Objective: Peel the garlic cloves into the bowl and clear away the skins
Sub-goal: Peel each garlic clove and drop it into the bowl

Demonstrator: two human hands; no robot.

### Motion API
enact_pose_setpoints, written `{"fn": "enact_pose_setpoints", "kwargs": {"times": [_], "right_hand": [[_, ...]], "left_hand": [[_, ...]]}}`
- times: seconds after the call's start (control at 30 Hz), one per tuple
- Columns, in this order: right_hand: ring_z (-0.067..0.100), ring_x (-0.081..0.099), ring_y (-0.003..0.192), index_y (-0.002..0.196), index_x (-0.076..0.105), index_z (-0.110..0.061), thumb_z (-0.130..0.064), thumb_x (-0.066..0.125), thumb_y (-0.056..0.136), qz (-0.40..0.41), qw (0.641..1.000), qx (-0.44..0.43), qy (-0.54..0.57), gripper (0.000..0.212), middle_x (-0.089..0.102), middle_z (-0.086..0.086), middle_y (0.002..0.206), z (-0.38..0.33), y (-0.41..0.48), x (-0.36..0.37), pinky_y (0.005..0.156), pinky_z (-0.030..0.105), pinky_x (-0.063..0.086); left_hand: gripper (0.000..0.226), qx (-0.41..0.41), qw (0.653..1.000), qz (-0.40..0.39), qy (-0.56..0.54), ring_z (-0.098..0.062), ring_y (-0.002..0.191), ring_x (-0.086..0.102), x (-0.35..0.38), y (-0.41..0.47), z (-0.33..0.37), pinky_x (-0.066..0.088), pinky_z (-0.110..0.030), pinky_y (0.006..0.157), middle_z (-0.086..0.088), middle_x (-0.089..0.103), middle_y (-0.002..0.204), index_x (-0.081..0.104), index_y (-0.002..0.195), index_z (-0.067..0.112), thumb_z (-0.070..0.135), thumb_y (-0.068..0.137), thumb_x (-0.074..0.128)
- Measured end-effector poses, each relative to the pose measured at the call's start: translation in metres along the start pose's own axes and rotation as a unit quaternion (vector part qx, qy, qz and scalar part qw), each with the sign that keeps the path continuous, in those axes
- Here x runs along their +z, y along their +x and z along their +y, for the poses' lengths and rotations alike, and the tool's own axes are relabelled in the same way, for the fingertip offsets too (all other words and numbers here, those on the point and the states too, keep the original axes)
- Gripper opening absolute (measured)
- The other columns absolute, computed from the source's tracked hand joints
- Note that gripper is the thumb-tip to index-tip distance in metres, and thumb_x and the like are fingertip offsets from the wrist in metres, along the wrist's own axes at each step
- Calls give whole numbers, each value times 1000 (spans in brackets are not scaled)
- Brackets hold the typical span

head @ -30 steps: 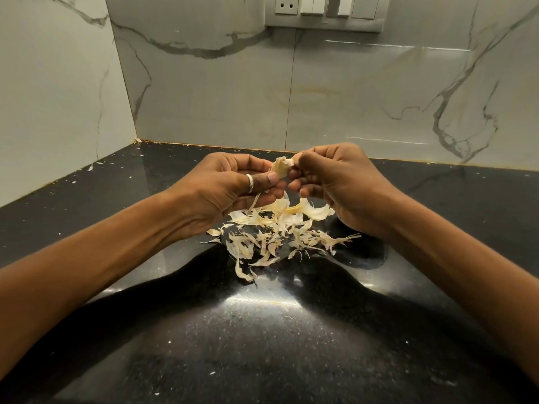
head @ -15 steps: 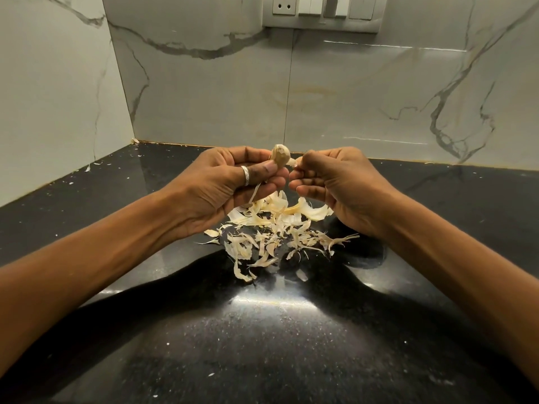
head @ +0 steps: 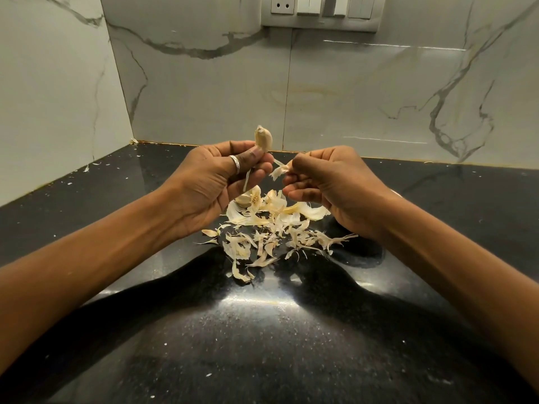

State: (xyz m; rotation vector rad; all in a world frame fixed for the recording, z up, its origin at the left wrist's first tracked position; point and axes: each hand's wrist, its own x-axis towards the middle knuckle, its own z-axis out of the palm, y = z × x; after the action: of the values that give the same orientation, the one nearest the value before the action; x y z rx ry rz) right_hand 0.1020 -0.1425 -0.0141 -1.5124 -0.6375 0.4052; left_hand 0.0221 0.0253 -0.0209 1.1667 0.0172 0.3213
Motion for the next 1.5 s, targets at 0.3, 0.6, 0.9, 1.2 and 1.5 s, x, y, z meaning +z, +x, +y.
{"fn": "enact_pose_setpoints", "kwargs": {"times": [0.3, 0.6, 0.9, 1.2, 1.5], "right_hand": [[20, 68, 62, 91, 65, 8, -7, 61, 97, -13, 997, -15, -81, 16, 68, 17, 77, 6, 2, -1, 58, 22, 59], [19, 73, 66, 97, 66, 4, 1, 65, 93, 3, 990, -61, -130, 5, 71, 21, 88, 8, 2, -2, 56, 24, 57], [15, 74, 74, 121, 62, -4, -21, 65, 98, 0, 978, -124, -167, 29, 71, 9, 105, 8, 1, -1, 51, 21, 53], [16, 73, 67, 98, 71, -3, -14, 62, 100, -8, 959, -128, -253, 15, 74, 11, 81, 11, 4, -2, 53, 22, 52], [9, 73, 65, 97, 76, -9, -9, 63, 96, -10, 938, -119, -326, 13, 75, 4, 79, 14, 4, -4, 51, 19, 51]], "left_hand": [[22, 6, 999, 31, -38, -10, 69, 69, -7, 4, 6, 58, -16, 61, -7, 72, 81, 63, 115, 0, 10, 95, 57], [35, -3, 999, 26, 43, -10, 63, 67, -2, 2, -1, 58, -17, 58, -7, 71, 78, 65, 108, 1, 17, 76, 66], [29, -3, 997, 12, 75, -9, 64, 68, -1, 3, -7, 57, -17, 58, -7, 73, 78, 67, 101, 4, 18, 75, 68], [29, -1, 995, 1, 103, -9, 65, 68, 2, 0, -10, 57, -17, 58, -6, 73, 77, 65, 105, 3, 18, 79, 67], [18, -3, 991, 21, 130, -10, 60, 65, -1, 0, -10, 56, -18, 56, -5, 70, 72, 66, 101, 3, 16, 88, 66]]}}
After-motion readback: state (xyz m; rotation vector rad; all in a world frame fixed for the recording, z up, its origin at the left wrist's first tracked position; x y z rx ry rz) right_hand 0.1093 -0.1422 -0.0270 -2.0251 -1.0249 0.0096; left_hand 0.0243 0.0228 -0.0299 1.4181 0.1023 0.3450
